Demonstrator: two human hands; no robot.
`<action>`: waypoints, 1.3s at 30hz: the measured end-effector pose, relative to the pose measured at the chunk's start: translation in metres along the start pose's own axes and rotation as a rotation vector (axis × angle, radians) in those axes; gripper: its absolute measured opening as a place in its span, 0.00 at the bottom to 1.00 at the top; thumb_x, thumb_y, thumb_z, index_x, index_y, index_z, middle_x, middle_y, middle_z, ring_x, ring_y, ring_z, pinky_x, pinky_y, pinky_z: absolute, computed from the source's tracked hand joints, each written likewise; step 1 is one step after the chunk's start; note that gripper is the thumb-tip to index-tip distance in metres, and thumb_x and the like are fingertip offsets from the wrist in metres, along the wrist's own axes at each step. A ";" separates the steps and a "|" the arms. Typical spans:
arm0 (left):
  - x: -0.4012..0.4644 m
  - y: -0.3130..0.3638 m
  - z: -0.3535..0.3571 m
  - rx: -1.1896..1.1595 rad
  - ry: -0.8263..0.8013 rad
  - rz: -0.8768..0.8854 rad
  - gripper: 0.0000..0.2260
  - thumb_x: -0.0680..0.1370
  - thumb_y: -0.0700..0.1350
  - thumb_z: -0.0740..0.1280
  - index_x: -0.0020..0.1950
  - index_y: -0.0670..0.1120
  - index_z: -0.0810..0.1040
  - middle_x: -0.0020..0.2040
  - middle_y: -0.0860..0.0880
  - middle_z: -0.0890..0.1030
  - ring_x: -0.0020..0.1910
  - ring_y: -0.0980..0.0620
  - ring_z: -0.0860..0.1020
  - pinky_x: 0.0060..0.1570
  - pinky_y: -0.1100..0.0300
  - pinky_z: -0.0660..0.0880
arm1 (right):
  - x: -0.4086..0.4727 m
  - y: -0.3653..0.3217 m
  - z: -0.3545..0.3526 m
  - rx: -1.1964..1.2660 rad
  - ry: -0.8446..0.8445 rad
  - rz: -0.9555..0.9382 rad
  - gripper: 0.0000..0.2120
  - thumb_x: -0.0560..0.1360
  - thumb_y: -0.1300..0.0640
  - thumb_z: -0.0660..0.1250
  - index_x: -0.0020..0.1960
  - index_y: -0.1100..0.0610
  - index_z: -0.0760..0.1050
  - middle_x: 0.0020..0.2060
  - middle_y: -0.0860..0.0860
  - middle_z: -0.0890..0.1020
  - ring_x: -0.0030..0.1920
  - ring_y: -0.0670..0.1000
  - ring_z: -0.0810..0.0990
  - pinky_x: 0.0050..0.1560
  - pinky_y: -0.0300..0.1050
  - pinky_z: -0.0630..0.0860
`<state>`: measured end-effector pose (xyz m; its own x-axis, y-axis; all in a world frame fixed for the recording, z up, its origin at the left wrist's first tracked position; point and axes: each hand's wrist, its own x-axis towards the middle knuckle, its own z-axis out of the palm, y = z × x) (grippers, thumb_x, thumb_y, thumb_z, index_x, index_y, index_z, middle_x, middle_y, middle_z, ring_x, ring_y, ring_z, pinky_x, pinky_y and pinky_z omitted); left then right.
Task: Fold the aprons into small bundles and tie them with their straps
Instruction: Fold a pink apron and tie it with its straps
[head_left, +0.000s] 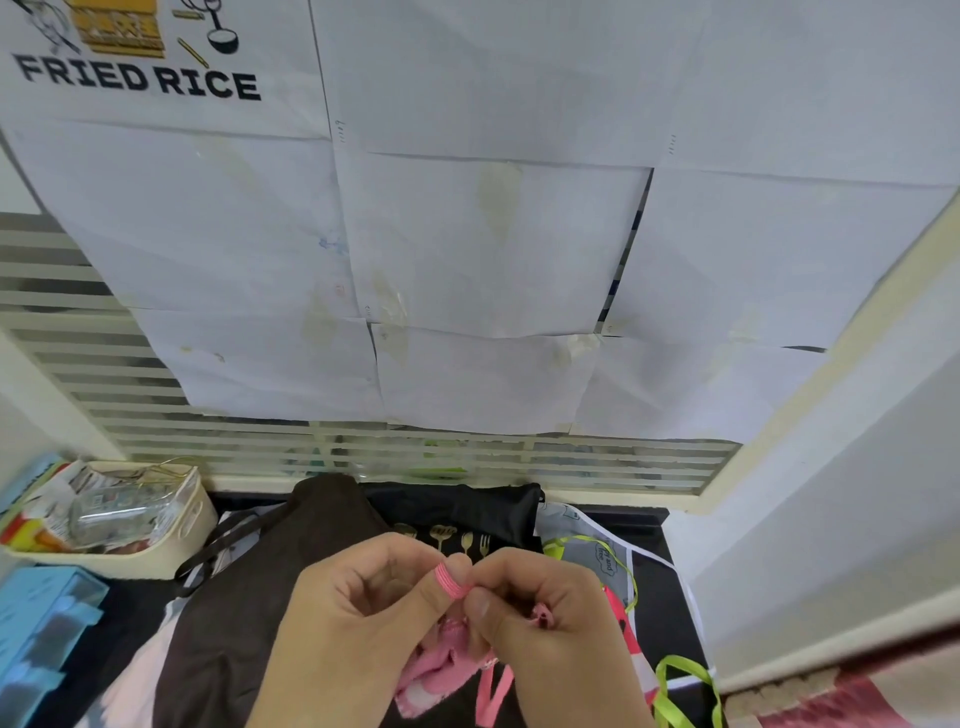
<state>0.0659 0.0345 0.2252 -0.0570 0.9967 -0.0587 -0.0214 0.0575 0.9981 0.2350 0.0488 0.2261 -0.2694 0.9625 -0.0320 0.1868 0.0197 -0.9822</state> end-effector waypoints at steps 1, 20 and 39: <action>0.000 -0.001 0.000 -0.035 -0.021 -0.011 0.07 0.68 0.48 0.80 0.40 0.46 0.88 0.30 0.38 0.82 0.25 0.45 0.78 0.27 0.60 0.76 | 0.001 -0.001 0.000 0.092 0.013 0.010 0.08 0.72 0.58 0.70 0.37 0.49 0.84 0.28 0.52 0.82 0.29 0.45 0.76 0.34 0.36 0.72; 0.002 -0.012 0.007 -0.120 -0.046 0.024 0.03 0.71 0.44 0.75 0.42 0.46 0.89 0.47 0.42 0.88 0.40 0.49 0.85 0.36 0.63 0.80 | 0.000 -0.001 -0.003 0.173 0.009 0.070 0.12 0.77 0.66 0.70 0.44 0.49 0.83 0.37 0.50 0.84 0.35 0.44 0.80 0.39 0.36 0.75; 0.009 -0.030 0.002 -0.524 -0.066 -0.045 0.25 0.56 0.54 0.89 0.38 0.39 0.81 0.31 0.39 0.73 0.33 0.42 0.77 0.40 0.54 0.80 | -0.002 0.019 -0.018 -0.867 -0.061 -0.272 0.05 0.78 0.46 0.52 0.46 0.44 0.64 0.43 0.43 0.71 0.37 0.46 0.72 0.33 0.41 0.72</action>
<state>0.0677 0.0415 0.1949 0.0182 0.9964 -0.0829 -0.5196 0.0803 0.8507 0.2557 0.0525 0.2109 -0.4530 0.8795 0.1462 0.7479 0.4641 -0.4746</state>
